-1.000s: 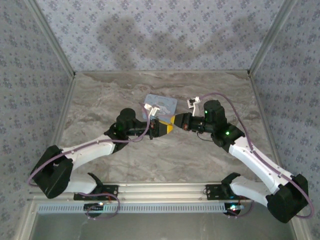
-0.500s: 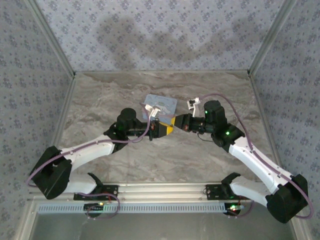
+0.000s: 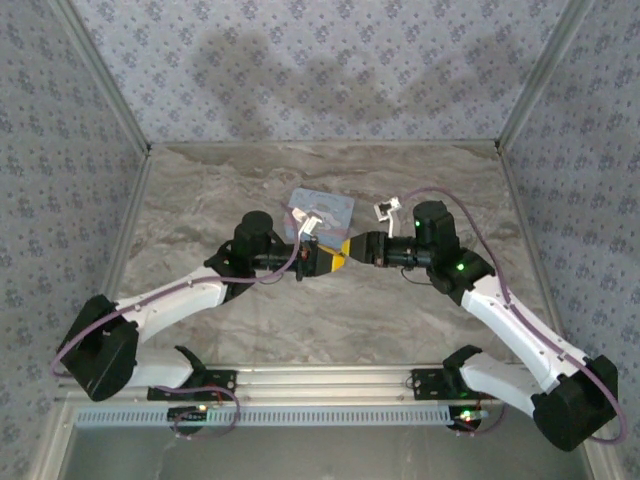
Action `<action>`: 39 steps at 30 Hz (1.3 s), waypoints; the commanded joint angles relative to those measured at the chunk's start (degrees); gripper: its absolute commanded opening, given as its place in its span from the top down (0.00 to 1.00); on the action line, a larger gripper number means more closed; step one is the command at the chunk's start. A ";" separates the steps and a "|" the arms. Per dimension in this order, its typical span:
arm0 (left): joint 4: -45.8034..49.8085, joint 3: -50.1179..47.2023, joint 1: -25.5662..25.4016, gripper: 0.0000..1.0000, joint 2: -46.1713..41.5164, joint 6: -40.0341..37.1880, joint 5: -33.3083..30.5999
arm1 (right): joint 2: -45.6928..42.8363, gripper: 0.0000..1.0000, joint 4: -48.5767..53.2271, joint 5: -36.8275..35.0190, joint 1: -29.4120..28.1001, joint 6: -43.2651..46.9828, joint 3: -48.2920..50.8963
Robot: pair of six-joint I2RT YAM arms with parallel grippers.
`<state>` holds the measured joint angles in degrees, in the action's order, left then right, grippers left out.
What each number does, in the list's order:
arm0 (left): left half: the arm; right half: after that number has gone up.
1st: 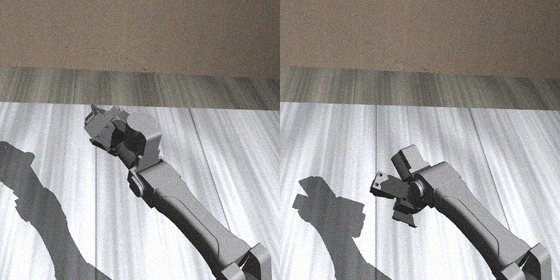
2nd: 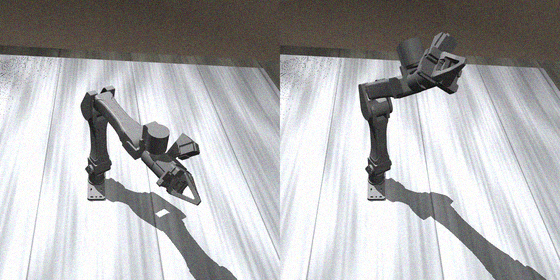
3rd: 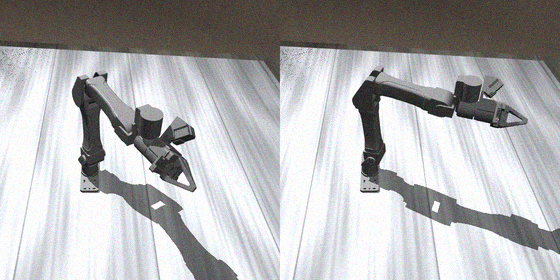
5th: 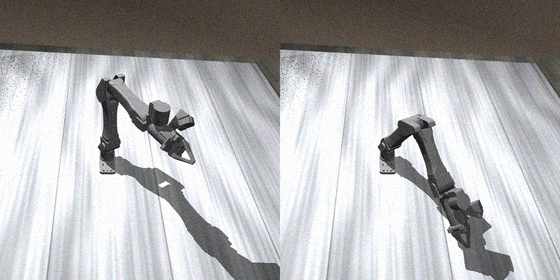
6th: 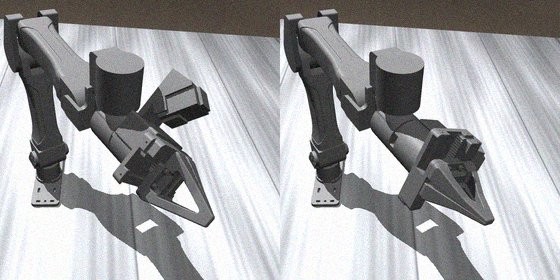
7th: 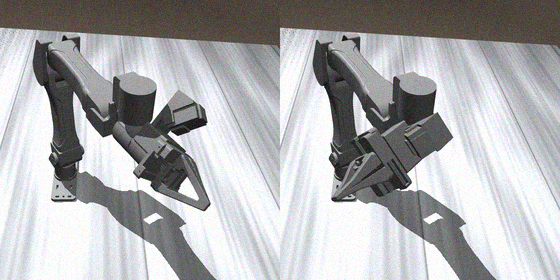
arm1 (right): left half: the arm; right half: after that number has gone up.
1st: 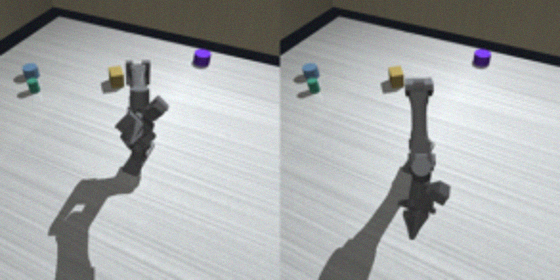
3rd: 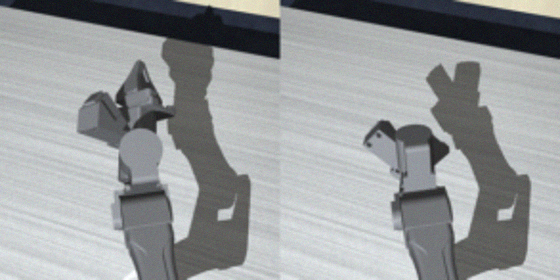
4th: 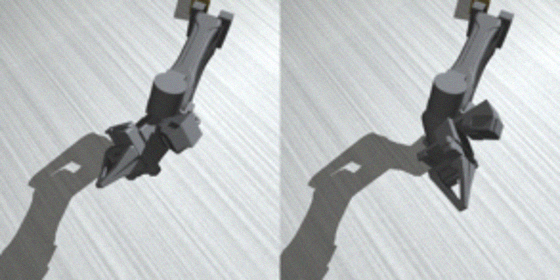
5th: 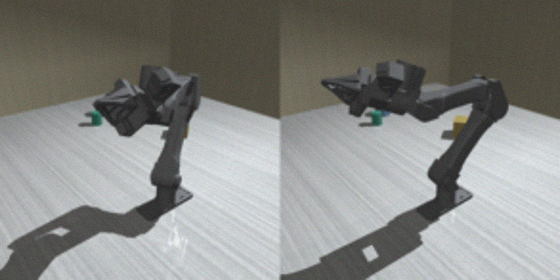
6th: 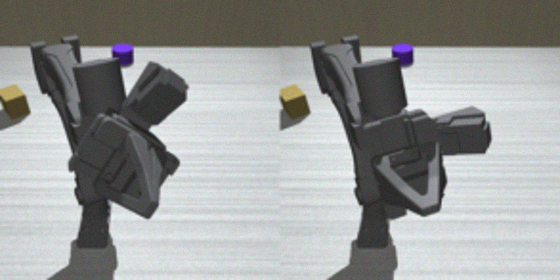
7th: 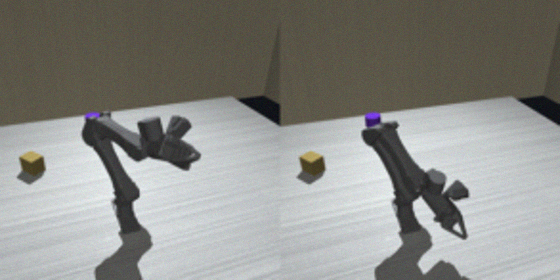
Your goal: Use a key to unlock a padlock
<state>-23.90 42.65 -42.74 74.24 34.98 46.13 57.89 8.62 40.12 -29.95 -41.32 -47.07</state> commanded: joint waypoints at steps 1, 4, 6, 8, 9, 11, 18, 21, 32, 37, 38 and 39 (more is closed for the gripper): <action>-0.66 2.48 0.14 1.00 -0.10 0.07 2.93 | -0.16 0.65 0.73 3.27 -0.78 1.93 -1.73; -1.42 2.56 0.11 1.00 0.07 0.67 3.68 | 0.62 0.66 0.52 4.11 -1.21 2.21 -1.83; -1.36 2.66 0.11 1.00 0.07 0.79 3.87 | 0.82 0.71 -0.39 4.59 -1.43 1.91 -1.65; -1.08 2.78 0.14 1.00 0.03 0.70 3.99 | 1.06 0.77 -0.76 5.00 -1.59 1.86 -1.84; -1.03 2.79 0.14 1.00 0.00 0.70 3.97 | 1.09 0.79 -0.78 5.13 -1.70 1.92 -1.96; -0.81 2.78 0.11 1.00 0.01 0.63 4.17 | 1.26 0.87 -0.52 5.36 -1.91 2.35 -2.30; 1.10 2.87 0.23 0.88 -0.62 0.32 3.41 | 0.33 1.00 1.26 2.71 -1.81 4.40 -2.33; 1.74 2.44 0.30 0.76 -1.60 0.11 2.76 | -0.48 1.00 0.30 1.80 -1.50 4.13 -1.77; 0.56 -0.25 1.52 0.69 -4.77 1.18 1.76 | -2.34 1.00 -4.69 0.46 -1.30 1.21 0.18; -2.07 -0.12 1.54 0.66 -3.60 2.43 2.81 | -2.36 1.00 -5.87 0.58 -1.80 0.58 0.58; -2.63 -0.11 1.46 0.66 -3.38 2.66 3.04 | -2.34 1.00 -6.02 0.49 -1.82 0.46 0.58; -2.91 -0.07 1.43 0.66 -3.23 2.74 3.14 | -2.30 1.00 -6.19 0.56 -1.92 0.37 0.66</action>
<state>-23.66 42.81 -41.34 70.54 36.97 47.97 56.23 4.34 40.49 -31.35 -39.92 -46.89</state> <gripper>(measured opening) 0.338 0.063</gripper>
